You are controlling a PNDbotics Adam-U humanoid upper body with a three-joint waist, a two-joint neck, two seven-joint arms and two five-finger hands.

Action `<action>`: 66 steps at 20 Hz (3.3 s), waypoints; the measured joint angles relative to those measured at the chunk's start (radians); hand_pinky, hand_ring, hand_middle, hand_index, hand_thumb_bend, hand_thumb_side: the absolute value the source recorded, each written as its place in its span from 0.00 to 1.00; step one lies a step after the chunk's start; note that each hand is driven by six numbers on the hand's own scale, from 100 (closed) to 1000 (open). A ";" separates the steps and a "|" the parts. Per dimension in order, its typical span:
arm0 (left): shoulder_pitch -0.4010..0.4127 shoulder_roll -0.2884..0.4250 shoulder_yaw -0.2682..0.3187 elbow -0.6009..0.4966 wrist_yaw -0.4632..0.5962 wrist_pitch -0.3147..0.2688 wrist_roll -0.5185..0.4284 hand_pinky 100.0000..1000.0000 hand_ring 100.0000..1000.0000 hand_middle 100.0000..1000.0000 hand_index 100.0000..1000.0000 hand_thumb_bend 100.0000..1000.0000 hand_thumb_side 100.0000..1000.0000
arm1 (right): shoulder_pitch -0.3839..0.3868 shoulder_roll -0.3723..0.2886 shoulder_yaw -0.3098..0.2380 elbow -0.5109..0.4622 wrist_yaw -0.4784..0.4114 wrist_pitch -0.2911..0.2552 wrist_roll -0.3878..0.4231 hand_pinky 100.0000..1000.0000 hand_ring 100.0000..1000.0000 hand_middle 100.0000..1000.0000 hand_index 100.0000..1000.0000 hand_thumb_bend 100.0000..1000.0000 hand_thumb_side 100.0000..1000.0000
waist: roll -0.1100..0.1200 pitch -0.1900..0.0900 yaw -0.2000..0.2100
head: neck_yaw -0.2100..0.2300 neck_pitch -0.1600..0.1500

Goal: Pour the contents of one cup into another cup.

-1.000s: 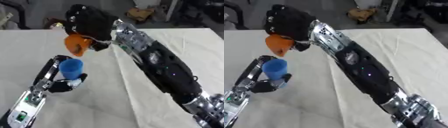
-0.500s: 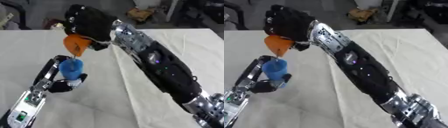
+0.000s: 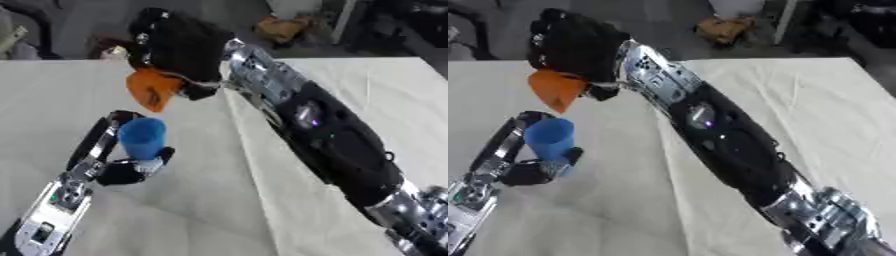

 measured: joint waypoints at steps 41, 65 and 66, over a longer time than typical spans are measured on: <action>0.020 0.008 0.003 0.067 -0.150 -0.088 0.049 0.56 0.46 0.25 0.54 0.00 0.19 | 0.010 0.001 -0.001 0.000 0.019 0.016 -0.028 0.78 0.74 0.35 0.53 0.23 0.00 | 0.009 -0.005 -0.006 | 0.001 -0.004; 0.123 0.018 0.121 -0.064 -0.143 -0.183 0.072 0.76 0.78 0.70 0.83 1.00 0.62 | 0.246 -0.003 -0.131 0.202 -0.550 0.312 -0.131 0.66 0.67 0.05 0.24 0.00 0.00 | 0.030 -0.001 -0.005 | -0.005 -0.007; 0.124 0.018 0.128 -0.075 -0.129 -0.176 0.071 0.76 0.78 0.70 0.83 1.00 0.62 | 0.256 0.001 -0.130 0.219 -0.588 0.315 -0.133 0.67 0.69 0.07 0.26 0.05 0.02 | 0.030 -0.001 -0.004 | -0.006 -0.007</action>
